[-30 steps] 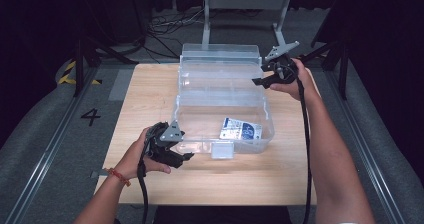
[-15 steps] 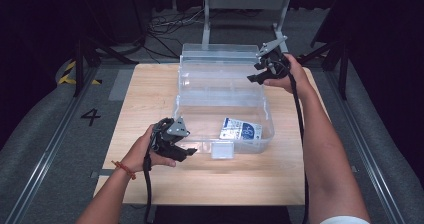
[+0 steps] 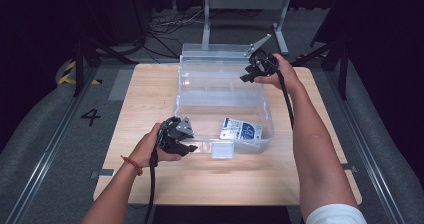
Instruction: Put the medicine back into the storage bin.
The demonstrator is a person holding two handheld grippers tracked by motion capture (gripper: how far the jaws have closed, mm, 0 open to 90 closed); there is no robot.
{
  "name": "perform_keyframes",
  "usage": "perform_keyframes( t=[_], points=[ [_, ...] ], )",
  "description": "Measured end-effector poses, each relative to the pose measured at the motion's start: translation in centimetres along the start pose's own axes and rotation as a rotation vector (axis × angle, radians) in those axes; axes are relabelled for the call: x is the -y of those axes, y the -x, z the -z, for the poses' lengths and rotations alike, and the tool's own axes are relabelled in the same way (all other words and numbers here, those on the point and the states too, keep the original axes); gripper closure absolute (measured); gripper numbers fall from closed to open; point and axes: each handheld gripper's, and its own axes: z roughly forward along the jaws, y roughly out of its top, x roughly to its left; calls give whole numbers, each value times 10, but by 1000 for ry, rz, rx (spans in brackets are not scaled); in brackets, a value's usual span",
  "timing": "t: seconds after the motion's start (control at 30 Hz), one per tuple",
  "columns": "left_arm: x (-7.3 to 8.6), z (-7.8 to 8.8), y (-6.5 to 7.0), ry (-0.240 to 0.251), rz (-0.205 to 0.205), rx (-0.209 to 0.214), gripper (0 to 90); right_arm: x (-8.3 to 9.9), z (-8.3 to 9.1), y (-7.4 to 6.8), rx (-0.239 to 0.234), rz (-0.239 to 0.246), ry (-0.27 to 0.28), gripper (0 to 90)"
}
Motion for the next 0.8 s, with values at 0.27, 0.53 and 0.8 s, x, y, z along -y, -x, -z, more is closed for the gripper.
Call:
perform_keyframes(
  t=[0.27,0.53,0.8],
  points=[
    [1,-3,-5,18,15,27,720,-4,1,0,-67,36,-5,734],
    [5,-2,-3,27,-11,44,732,-9,6,-4,-82,119,-94,802],
    [8,-3,0,74,-13,44,733,-14,6,-10,-51,164,-161,807]
  ],
)
